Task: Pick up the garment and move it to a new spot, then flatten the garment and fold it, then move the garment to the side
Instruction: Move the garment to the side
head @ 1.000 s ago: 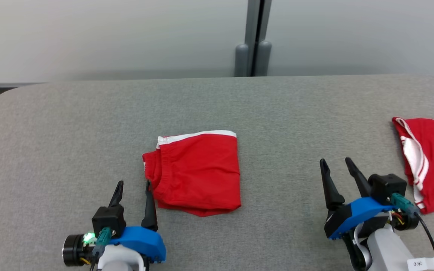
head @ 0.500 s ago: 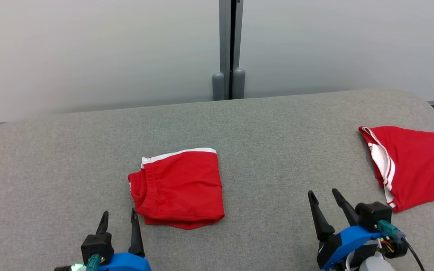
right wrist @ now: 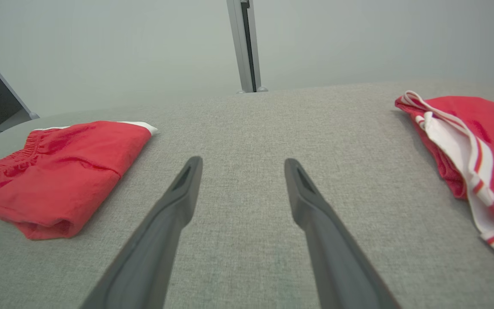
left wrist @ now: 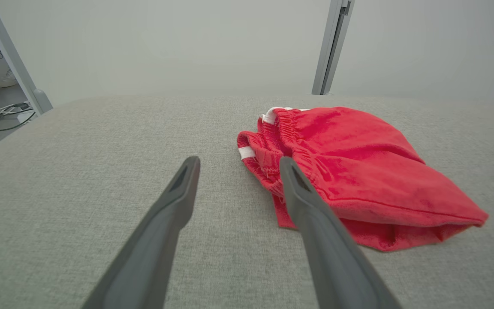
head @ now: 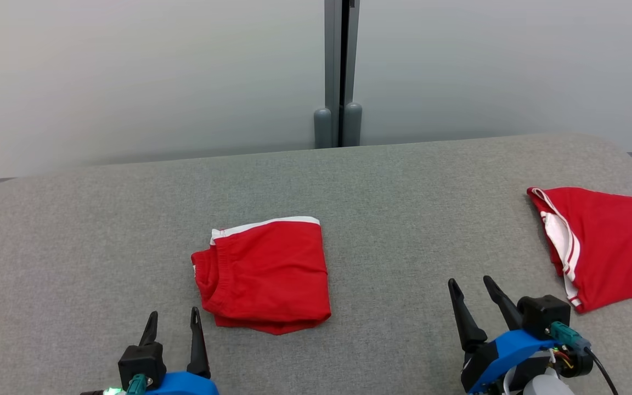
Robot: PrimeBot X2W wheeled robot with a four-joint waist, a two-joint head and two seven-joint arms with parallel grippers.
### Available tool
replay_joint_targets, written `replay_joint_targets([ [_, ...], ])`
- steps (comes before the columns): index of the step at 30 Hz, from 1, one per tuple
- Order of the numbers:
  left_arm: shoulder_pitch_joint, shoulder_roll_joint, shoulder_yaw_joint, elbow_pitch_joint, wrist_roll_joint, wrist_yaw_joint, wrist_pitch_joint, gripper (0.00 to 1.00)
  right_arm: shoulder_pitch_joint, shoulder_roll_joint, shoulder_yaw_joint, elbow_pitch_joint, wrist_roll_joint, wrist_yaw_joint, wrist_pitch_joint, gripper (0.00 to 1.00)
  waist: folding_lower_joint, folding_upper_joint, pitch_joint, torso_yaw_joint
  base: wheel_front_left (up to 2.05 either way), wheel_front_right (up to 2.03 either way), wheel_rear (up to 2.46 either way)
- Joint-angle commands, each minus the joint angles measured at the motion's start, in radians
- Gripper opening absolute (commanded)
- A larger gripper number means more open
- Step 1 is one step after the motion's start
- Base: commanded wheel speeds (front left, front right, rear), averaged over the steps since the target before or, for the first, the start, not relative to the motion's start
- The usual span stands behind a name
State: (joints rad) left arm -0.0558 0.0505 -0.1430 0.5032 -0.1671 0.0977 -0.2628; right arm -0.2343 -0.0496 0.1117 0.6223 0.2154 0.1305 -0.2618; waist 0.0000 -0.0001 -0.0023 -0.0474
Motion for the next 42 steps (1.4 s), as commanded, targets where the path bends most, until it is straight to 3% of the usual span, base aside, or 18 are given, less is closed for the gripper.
replay_joint_targets([
  [1, 0.0, 0.0, 0.001, -0.005, 0.002, 0.005, -0.002, 1.0, 0.004, -0.003, -0.004, -0.007, -0.001, 0.0, -0.004, 1.0, 0.0, 0.0001, 0.004, 0.004, 0.0, 0.0, 0.0],
  [8, -0.025, 0.0, -0.027, -0.014, -0.019, 0.003, -0.002, 1.0, -0.008, -0.003, -0.007, -0.004, 0.007, 0.0, -0.004, 1.0, 0.0, 0.0001, 0.043, 0.068, 0.0, 0.0, 0.0],
  [23, -0.076, 0.0, -0.112, -0.035, -0.047, 0.015, -0.002, 1.0, -0.153, -0.004, -0.005, 0.109, 0.021, 0.0, -0.005, 1.0, 0.0, 0.0001, 0.184, 0.363, 0.0, 0.0, 0.0],
  [32, -0.072, 0.0, -0.126, -0.041, -0.063, 0.022, -0.002, 1.0, -0.223, -0.004, -0.042, 0.227, 0.025, 0.0, -0.005, 1.0, 0.0, 0.0001, 0.214, 0.424, 0.0, 0.0, 0.0],
  [33, -0.073, -0.001, -0.126, -0.043, -0.063, 0.023, -0.002, 1.0, -0.23, -0.004, -0.043, 0.247, 0.02, 0.0, -0.004, 0.89, 0.0, 0.0001, 0.215, 0.425, 0.0, 0.0, 0.0],
  [34, -0.075, -0.001, -0.125, -0.044, -0.063, 0.024, -0.002, 1.0, -0.234, -0.004, -0.045, 0.262, 0.032, 0.0, -0.002, 0.59, 0.0, 0.0001, 0.217, 0.425, 0.0, 0.0, 0.0],
  [35, -0.08, -0.001, -0.124, -0.045, -0.064, 0.025, -0.002, 1.0, -0.238, -0.004, -0.042, 0.274, 0.04, 0.0, -0.001, 0.16, 0.0, 0.0001, 0.22, 0.423, 0.0, 0.0, 0.0],
  [36, -0.089, -0.001, -0.123, -0.048, -0.062, 0.024, -0.002, 1.0, -0.247, -0.003, -0.033, 0.278, 0.054, 0.0, -0.001, 0.0, 0.0, 0.0001, 0.222, 0.413, 0.0, 0.0, 0.0],
  [42, -0.097, -0.001, -0.11, -0.05, -0.049, 0.014, -0.002, 1.0, -0.248, -0.006, 0.01, 0.221, 0.082, 0.0, -0.003, 0.0, 0.0, 0.0001, 0.205, 0.314, 0.0, 0.0, 0.0],
])
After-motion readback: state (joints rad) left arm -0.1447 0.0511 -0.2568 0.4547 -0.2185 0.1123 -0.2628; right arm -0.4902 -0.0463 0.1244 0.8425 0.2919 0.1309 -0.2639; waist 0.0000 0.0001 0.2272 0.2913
